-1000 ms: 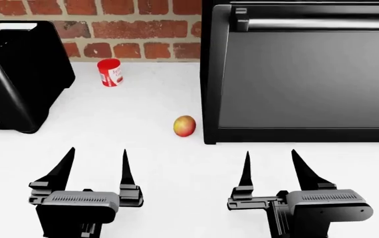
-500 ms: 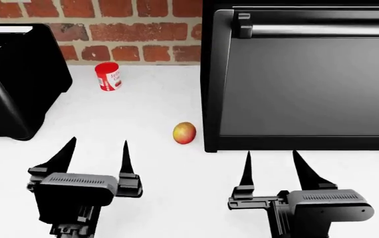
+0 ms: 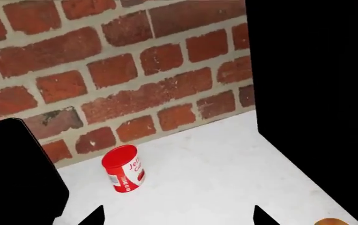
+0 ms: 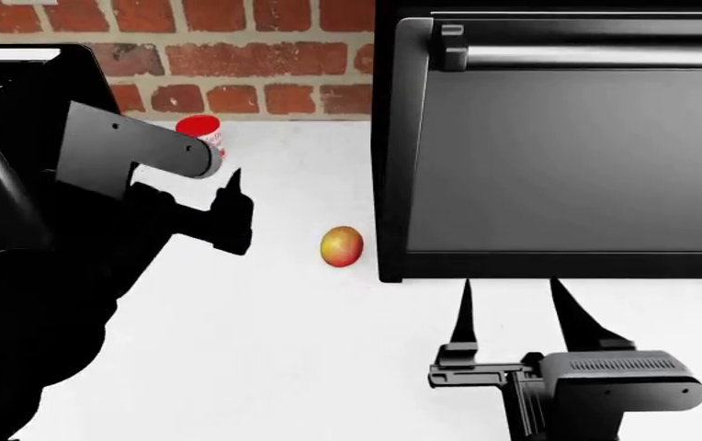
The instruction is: Pick the mango from the counter and place it in the cabinet.
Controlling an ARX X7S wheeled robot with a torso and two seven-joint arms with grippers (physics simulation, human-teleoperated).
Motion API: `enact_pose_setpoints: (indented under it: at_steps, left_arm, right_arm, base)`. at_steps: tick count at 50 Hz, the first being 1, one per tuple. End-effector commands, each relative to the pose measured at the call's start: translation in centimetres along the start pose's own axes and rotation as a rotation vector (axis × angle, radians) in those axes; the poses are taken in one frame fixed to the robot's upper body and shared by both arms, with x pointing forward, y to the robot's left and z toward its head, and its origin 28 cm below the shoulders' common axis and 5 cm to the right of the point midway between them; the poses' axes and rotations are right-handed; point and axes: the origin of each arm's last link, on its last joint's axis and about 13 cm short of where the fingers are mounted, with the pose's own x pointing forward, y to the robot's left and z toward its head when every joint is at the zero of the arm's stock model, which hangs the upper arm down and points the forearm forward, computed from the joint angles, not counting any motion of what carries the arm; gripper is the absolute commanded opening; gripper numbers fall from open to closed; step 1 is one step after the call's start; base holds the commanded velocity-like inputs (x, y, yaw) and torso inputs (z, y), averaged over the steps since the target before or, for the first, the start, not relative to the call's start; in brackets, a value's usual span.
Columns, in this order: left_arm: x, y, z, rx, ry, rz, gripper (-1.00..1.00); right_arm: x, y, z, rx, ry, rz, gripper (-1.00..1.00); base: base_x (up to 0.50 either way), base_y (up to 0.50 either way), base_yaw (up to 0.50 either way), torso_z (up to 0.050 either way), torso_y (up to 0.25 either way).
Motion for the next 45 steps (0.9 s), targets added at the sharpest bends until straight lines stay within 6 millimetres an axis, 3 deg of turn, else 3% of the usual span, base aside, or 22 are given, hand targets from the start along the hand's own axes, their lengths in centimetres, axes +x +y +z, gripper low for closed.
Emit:
enact_pose_setpoints:
  at_steps: [1, 8, 17, 25, 45]
  left_arm:
    - [1.5, 1.7, 2.2, 0.099, 0.186, -0.107, 1.00]
    - [3.3, 2.4, 2.1, 0.092, 0.264, -0.130, 1.00]
    - [5.3, 2.4, 1.2, 0.005, 0.370, -0.294, 1.00]
    - [6.5, 2.1, 0.9, -0.012, 0.374, -0.425, 1.00]
    - [9.6, 2.4, -1.0, -0.001, 0.419, -0.522, 1.00]
  right_arm:
    - [-0.1, -0.1, 0.2, -0.001, -0.004, -0.003, 1.00]
    - [-0.2, -0.1, 0.1, -0.001, -0.003, -0.003, 1.00]
    - [-0.3, -0.2, -0.2, -0.002, 0.002, -0.009, 1.00]
    - [-0.3, -0.1, -0.4, -0.005, 0.006, -0.012, 1.00]
    - [-0.5, -0.2, -0.6, -0.006, 0.013, -0.020, 1.00]
  base:
    - [0.00, 0.00, 0.00, 0.000, 0.000]
    - [0.00, 0.00, 0.00, 0.000, 0.000]
    - [0.00, 0.00, 0.00, 0.000, 0.000]
    - [0.00, 0.00, 0.00, 0.000, 0.000]
    - [0.00, 0.00, 0.00, 0.000, 0.000]
